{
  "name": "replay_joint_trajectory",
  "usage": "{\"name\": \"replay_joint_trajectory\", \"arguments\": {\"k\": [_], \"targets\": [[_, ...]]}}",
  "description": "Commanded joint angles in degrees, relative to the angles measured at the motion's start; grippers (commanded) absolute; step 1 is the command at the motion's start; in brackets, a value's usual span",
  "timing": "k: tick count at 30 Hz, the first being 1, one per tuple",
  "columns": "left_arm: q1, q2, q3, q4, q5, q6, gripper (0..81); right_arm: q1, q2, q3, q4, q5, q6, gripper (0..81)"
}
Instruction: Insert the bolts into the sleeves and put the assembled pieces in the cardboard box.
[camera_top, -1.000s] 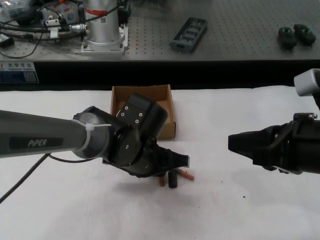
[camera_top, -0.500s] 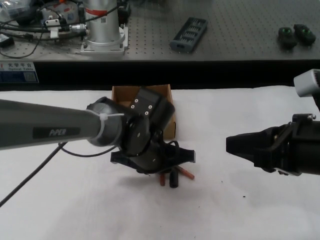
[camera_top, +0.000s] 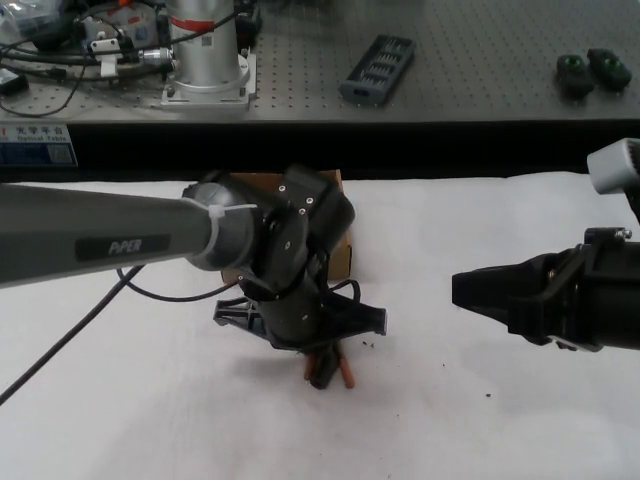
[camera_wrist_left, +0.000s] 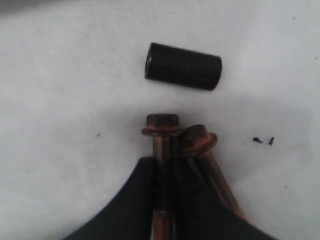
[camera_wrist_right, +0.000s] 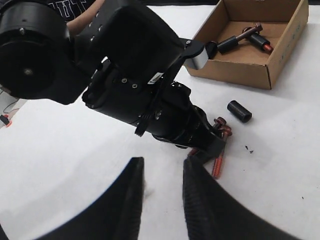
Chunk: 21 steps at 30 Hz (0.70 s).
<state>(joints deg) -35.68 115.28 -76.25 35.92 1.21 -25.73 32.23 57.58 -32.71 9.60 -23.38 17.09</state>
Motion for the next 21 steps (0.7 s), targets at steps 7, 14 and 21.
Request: {"name": "replay_joint_trajectory", "arguments": {"k": [7,14,21], "targets": [[-0.29,-13.04,2.26,2.53,-6.13,3.34,0.6,-0.07,3.44,-0.01,0.32,1.58,-0.09,21.4],[1.43,-24.42,11.32,-6.27,-7.53,3.71,0.6,-0.07,13.30,-1.25,-0.41,1.36,8.57,21.4],[7.82,-41.26,27.17,-18.05,-5.82,1.24,0.6,5.22,24.42,-12.30,8.32,9.06,0.80,21.4]]}}
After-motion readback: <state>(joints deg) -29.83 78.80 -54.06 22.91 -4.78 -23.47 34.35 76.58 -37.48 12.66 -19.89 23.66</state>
